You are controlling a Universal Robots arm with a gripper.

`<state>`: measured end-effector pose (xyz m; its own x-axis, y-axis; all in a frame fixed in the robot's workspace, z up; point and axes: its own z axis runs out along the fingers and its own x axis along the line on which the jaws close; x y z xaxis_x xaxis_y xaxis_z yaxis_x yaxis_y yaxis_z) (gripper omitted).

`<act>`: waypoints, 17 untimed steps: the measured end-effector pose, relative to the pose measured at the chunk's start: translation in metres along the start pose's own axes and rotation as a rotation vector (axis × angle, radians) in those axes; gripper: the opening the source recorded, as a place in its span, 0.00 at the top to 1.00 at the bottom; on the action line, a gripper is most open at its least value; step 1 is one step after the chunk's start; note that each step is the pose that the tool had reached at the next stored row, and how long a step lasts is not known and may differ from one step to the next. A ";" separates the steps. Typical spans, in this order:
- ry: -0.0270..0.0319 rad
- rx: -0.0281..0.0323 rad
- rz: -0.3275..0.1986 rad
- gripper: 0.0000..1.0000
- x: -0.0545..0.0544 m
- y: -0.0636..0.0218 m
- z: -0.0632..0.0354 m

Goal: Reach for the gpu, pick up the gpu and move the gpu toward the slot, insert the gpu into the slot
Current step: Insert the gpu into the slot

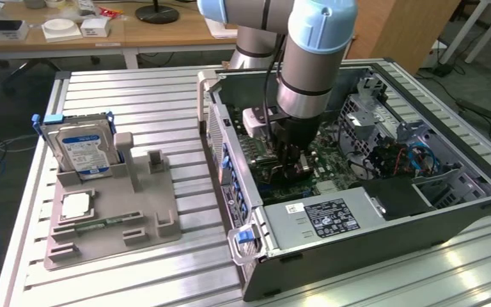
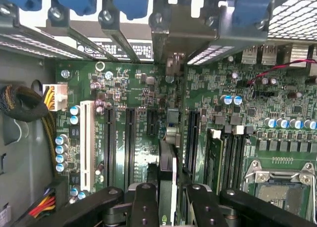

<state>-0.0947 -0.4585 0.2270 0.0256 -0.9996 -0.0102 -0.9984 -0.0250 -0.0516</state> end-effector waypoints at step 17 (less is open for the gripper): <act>0.0001 0.0134 0.000 0.60 0.000 -0.0014 -0.0287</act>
<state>-0.0948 -0.4585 0.2557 0.0256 -0.9996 -0.0101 -0.9976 -0.0249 -0.0650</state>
